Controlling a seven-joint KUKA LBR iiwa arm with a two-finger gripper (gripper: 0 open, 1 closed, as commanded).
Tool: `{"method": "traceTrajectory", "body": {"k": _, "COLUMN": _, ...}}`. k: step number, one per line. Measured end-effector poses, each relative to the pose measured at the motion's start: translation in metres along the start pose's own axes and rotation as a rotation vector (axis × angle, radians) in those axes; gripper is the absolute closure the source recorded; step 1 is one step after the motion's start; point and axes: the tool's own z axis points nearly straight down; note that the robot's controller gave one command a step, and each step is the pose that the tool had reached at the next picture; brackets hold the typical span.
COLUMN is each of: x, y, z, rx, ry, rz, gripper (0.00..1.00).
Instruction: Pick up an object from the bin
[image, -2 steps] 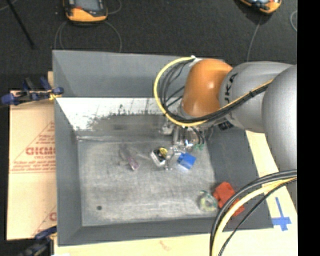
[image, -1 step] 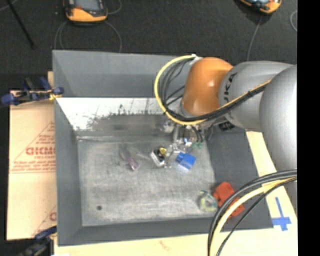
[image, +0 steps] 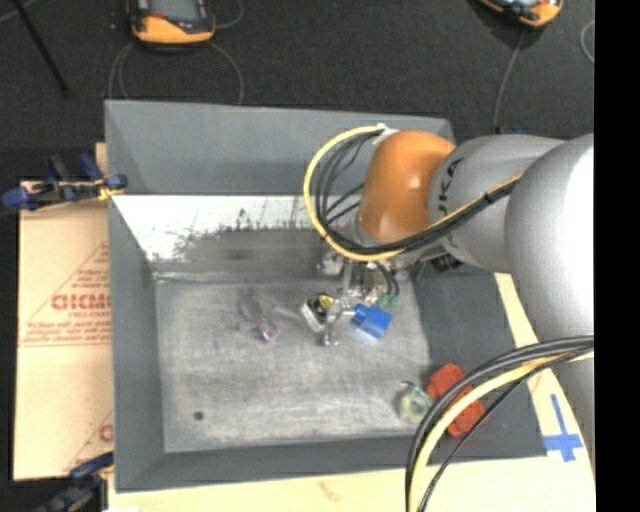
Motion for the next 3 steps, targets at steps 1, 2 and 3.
{"method": "traceTrajectory", "body": {"k": 1, "x": -0.002, "y": -0.001, "z": -0.003, "rx": 0.001, "ry": 0.002, "rz": -0.003, "gripper": 0.00}}
{"method": "traceTrajectory", "body": {"k": 2, "x": -0.004, "y": -0.001, "z": -0.005, "rx": 0.002, "ry": -0.005, "rz": -0.003, "gripper": 1.00}}
{"method": "traceTrajectory", "body": {"k": 3, "x": -0.008, "y": -0.002, "z": -0.066, "rx": 0.003, "ry": -0.002, "rz": -0.004, "gripper": 1.00}}
